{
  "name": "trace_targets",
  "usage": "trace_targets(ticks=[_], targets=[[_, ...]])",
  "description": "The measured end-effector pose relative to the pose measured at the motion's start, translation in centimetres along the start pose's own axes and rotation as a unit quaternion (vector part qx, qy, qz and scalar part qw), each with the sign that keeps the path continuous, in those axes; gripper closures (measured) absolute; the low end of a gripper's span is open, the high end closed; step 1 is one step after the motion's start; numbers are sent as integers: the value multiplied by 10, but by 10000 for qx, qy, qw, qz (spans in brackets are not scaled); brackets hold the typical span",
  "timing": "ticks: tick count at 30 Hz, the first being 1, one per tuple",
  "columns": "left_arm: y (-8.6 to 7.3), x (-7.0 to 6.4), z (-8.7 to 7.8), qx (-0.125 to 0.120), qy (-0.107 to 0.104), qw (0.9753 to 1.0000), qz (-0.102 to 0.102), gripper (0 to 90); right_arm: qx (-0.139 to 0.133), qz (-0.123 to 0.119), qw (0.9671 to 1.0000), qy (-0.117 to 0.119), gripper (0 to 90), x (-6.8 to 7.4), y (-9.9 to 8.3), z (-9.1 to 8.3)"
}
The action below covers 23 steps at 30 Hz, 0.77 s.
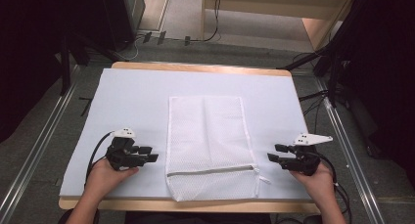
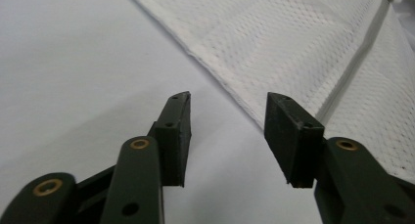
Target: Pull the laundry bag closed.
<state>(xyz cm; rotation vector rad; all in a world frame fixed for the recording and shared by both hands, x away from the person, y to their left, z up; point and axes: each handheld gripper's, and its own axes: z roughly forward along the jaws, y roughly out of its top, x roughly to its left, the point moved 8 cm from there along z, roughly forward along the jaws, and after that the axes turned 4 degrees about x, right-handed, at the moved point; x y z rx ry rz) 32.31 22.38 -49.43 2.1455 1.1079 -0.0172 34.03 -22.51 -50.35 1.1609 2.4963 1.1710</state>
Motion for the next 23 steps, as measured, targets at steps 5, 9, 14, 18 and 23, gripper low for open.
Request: trace_targets(ticks=[5,9,14,18,23], targets=[[0,11,-6,-83,172,9998,-111,439,14,27,9999,-125,478,-8,-3,-1],[0,18,-9,-151,307,9993,-179,393,21,112,9998,-182,445,-12,-6,-1],[0,23,-11,-202,332,9989,-250,361,3,235,9989,-396,415,-18,-7,-2],[-1,24,-10,-187,355,9989,-256,336,3,414,9981,-450,388,-22,-9,-3],[-2,27,-7,-175,391,9986,-312,314,66,473,9978,-460,357,-22,-10,1]])
